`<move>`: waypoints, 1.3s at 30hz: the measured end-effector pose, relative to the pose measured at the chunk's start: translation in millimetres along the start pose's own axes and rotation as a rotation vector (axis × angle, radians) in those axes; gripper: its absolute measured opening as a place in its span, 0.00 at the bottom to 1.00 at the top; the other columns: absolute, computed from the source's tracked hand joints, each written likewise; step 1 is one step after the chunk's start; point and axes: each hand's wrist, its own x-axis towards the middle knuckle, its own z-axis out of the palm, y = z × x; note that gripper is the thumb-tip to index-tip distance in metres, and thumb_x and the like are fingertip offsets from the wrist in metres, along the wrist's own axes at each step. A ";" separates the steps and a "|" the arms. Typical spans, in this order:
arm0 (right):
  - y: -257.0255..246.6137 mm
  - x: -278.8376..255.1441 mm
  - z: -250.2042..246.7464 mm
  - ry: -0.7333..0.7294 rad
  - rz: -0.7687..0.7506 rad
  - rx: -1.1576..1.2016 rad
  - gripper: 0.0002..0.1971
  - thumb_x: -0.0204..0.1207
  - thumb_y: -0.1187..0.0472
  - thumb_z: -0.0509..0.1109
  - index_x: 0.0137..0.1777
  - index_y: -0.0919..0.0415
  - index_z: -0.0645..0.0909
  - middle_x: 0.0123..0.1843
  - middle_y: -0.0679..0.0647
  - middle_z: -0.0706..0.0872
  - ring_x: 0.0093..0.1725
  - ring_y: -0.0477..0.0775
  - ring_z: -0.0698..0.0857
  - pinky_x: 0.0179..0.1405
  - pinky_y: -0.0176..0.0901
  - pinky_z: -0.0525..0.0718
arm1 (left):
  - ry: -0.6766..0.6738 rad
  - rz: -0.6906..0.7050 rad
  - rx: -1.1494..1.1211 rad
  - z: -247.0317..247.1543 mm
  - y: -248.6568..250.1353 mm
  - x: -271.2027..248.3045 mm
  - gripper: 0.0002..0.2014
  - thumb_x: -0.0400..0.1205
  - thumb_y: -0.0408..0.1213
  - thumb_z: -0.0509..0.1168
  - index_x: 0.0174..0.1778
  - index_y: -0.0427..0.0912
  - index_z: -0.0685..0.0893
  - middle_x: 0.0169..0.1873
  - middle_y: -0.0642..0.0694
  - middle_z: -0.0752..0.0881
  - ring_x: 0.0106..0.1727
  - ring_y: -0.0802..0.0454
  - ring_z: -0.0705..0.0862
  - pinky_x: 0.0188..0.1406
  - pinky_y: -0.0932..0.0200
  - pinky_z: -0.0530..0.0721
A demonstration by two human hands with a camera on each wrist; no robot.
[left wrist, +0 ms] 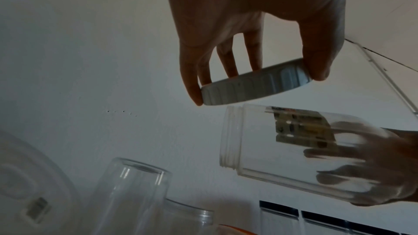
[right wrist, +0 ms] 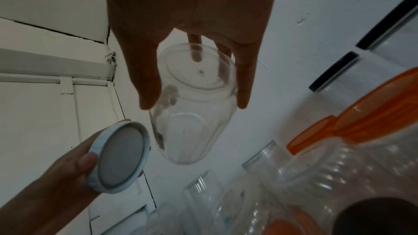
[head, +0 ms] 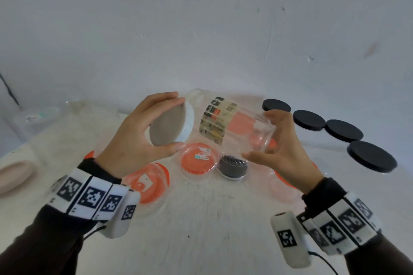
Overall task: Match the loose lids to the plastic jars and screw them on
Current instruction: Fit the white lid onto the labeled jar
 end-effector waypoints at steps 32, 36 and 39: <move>58.9 -53.0 -15.2 -0.229 0.408 0.164 0.43 0.40 0.60 0.81 0.57 0.50 0.64 0.63 0.52 0.75 0.59 0.52 0.82 0.56 0.49 0.84 | -0.067 -0.058 0.009 54.6 24.7 2.7 0.35 0.68 0.53 0.70 0.72 0.51 0.73 0.71 0.55 0.71 0.73 0.61 0.69 0.66 0.58 0.75; 64.3 -52.3 -14.9 -0.323 0.411 0.096 0.47 0.43 0.65 0.85 0.62 0.44 0.66 0.65 0.48 0.75 0.59 0.46 0.80 0.54 0.42 0.82 | -0.071 -0.067 0.014 56.4 24.1 5.3 0.35 0.68 0.53 0.70 0.72 0.51 0.73 0.71 0.55 0.71 0.73 0.61 0.69 0.67 0.55 0.75; 66.5 -51.9 -15.4 -0.348 0.394 0.079 0.41 0.46 0.61 0.87 0.57 0.41 0.69 0.67 0.48 0.73 0.60 0.42 0.80 0.53 0.37 0.81 | -0.071 -0.072 0.015 56.6 22.8 6.4 0.35 0.68 0.53 0.71 0.72 0.50 0.73 0.71 0.55 0.71 0.73 0.60 0.69 0.67 0.52 0.75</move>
